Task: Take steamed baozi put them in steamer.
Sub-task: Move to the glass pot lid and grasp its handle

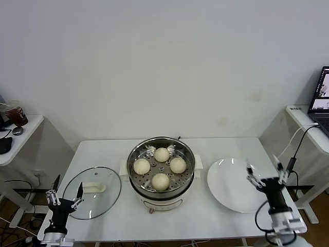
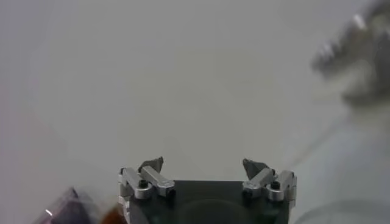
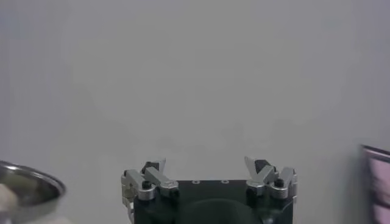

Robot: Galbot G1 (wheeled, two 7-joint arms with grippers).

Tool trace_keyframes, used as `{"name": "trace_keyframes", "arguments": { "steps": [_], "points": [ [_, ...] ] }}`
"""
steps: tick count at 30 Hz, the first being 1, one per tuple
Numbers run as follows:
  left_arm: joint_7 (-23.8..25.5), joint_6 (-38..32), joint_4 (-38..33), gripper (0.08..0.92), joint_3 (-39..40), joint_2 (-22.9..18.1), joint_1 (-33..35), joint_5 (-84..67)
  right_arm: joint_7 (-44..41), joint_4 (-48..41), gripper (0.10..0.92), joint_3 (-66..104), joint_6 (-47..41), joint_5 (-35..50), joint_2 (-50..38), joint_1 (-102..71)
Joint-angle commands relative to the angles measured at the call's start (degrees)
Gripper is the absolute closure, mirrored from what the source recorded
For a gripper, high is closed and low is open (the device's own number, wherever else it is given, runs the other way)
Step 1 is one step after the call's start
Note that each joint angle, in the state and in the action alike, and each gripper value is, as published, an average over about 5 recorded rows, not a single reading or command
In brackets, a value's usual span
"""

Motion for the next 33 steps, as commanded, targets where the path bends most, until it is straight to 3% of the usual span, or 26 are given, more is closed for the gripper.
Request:
{"name": "trace_keyframes", "arguments": {
  "steps": [1,7,23,33],
  "points": [
    [-5.6,-2.1,16.6,0.177,0.4,7.4,-6.3,34.7,0.9,-0.8,0.203,6.1,0.6,0.5,6.2,-6.4],
    [-4.7,-1.9,21.5,0.177,3.7,8.7,-12.2,37.1,1.2,-0.4,0.203,4.9,-2.2,0.6,7.3,-6.5],
    [-4.1,-1.9,24.9,0.177,8.7,10.7,-19.0,36.6,0.9,-1.1,0.203,2.1,-3.2,-2.9,9.0,-8.3],
    [-2.9,-1.6,31.8,0.179,11.2,10.6,-25.3,36.8,0.3,-1.8,0.203,0.2,-4.1,-3.9,9.0,-8.8]
  ]
}}
